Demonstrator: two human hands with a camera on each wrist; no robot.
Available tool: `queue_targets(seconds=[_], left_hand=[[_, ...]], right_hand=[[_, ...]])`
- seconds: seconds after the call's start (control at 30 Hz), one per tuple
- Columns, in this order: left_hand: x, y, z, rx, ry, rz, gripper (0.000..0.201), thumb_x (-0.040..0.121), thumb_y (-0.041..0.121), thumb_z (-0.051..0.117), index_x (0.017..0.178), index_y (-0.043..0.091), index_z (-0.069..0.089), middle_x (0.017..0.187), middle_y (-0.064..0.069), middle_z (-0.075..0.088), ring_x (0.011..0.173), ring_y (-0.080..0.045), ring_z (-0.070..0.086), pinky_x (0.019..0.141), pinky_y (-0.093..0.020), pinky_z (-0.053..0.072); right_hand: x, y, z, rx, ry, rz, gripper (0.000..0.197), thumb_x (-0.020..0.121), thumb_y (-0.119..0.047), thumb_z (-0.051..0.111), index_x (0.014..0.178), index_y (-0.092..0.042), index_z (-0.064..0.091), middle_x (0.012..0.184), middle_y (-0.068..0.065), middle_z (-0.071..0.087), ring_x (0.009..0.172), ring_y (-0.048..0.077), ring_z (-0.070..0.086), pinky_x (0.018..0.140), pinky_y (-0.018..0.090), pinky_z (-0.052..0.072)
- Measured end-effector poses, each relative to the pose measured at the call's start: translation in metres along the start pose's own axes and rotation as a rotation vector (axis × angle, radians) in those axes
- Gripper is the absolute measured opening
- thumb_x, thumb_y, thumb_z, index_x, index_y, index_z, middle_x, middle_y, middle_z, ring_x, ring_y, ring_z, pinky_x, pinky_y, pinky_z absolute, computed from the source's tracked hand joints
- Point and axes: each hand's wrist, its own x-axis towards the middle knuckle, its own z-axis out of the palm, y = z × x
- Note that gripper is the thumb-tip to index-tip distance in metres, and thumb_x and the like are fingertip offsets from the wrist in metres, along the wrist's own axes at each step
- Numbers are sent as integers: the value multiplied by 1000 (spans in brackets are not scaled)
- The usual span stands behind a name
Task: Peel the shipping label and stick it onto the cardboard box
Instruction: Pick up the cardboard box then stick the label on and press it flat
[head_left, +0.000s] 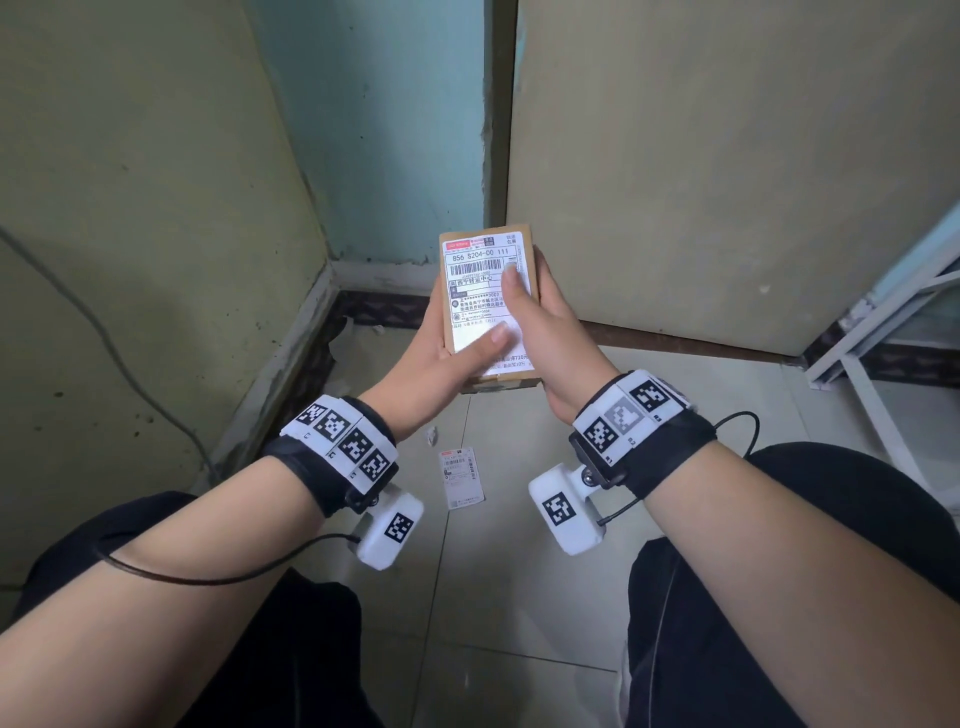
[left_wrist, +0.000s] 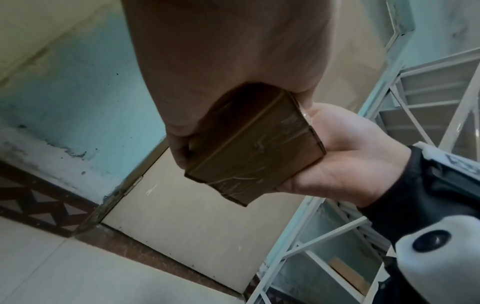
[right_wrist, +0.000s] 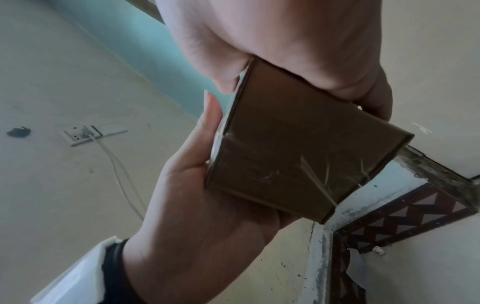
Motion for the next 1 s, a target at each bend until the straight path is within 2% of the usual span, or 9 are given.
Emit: queue_targets(seconds=[0.13, 0.27, 0.33, 0.47, 0.53, 0.63, 0.73, 0.83, 1.0], left_hand=[[-4, -1, 1, 30, 26, 27, 51, 107, 10, 39, 155, 15, 24, 150, -1, 48, 137, -17, 49, 111, -40, 42], [-5, -4, 3, 4, 158, 47, 41, 109, 20, 37, 150, 16, 41, 142, -3, 58, 131, -23, 56, 110, -52, 41], [-3, -5, 5, -23, 184, 27, 40, 109, 25, 35, 148, 17, 45, 140, -5, 59, 129, -25, 57, 109, -54, 41], [-1, -6, 2, -119, 276, -16, 44, 107, 37, 36, 139, 13, 55, 130, -12, 66, 122, -35, 61, 102, -54, 45], [2, -4, 0, -232, 310, -73, 50, 106, 45, 33, 138, 14, 56, 132, -13, 65, 123, -34, 61, 105, -58, 42], [3, -1, -4, -299, 212, -104, 51, 107, 45, 30, 145, 17, 48, 140, -12, 59, 128, -35, 56, 107, -61, 39], [0, -3, -6, -225, 81, -61, 45, 106, 35, 40, 149, 22, 40, 144, -13, 53, 129, -40, 53, 98, -68, 43], [0, -4, -9, -240, 41, -64, 45, 107, 30, 39, 151, 23, 36, 147, -12, 51, 131, -41, 51, 100, -68, 41], [0, 1, -9, -269, 7, -66, 51, 104, 32, 30, 153, 22, 32, 149, -14, 48, 126, -38, 52, 93, -51, 46]], right_hand=[[-2, -7, -4, 49, 29, 17, 40, 111, -50, 44, 149, -39, 49, 132, -7, 75, 117, 16, 75, 99, 45, 62], [-3, -11, -7, 147, 67, 67, 45, 110, -56, 41, 148, -35, 54, 132, -4, 76, 118, 22, 76, 102, 50, 59], [-5, -12, -7, 144, 56, 64, 39, 110, -47, 49, 144, -30, 57, 130, -3, 77, 117, 21, 76, 101, 48, 60], [-9, -15, -10, 127, -29, 31, 37, 105, -27, 67, 141, -23, 60, 131, 2, 77, 121, 23, 74, 108, 47, 57], [-10, -19, -15, 98, -109, 26, 36, 100, -16, 73, 134, -26, 64, 128, 3, 78, 120, 22, 74, 105, 40, 59], [-12, -25, -20, 74, -175, 10, 34, 98, -6, 74, 120, -31, 68, 118, -2, 80, 107, 14, 76, 90, 27, 61], [-14, -27, -22, 61, -180, -3, 42, 97, -5, 74, 131, -28, 66, 127, 4, 78, 108, 16, 76, 89, 26, 61], [-14, -30, -27, 69, -203, 4, 46, 97, -3, 73, 134, -27, 64, 129, 5, 77, 106, 16, 77, 85, 25, 61], [-13, -33, -37, 94, -241, 32, 55, 97, 3, 69, 145, -21, 58, 136, 13, 73, 115, 24, 74, 91, 31, 62]])
